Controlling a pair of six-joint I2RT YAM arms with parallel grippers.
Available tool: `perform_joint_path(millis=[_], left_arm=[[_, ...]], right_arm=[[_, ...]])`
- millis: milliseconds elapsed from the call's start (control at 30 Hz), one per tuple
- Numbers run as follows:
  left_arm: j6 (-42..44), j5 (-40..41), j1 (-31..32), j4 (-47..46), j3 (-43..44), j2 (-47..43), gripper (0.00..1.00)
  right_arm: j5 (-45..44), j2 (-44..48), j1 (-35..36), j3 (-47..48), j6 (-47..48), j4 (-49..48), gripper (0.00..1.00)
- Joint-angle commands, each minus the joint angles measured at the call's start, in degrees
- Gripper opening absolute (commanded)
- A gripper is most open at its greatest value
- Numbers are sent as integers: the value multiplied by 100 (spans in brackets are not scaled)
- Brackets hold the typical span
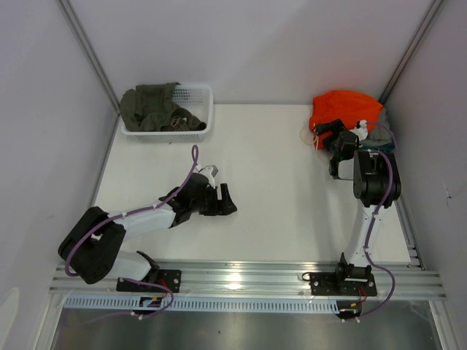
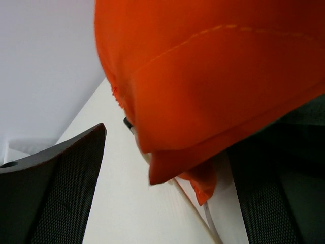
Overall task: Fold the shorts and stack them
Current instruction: Neatly place the folded shorts to the corner
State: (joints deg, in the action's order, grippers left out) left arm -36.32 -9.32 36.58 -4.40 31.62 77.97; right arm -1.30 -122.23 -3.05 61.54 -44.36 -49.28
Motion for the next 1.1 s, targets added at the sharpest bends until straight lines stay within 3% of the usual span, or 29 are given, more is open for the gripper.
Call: perform_joint_path(millis=[0, 667, 900, 1067], left_arm=[[160, 62, 42, 10, 196, -133, 82], [195, 18, 42, 62, 319, 121, 82], [195, 9, 42, 62, 389, 200, 82], [212, 1, 42, 89, 424, 209, 82]], right_arm=[[-458, -186, 67, 297, -292, -434, 99], [-1688, -1136, 525, 1220, -1760, -1268, 99], [-2260, -908, 516, 1361, -1892, -830, 96], [-2182, -1152, 428, 1633, -2112, -829, 91]])
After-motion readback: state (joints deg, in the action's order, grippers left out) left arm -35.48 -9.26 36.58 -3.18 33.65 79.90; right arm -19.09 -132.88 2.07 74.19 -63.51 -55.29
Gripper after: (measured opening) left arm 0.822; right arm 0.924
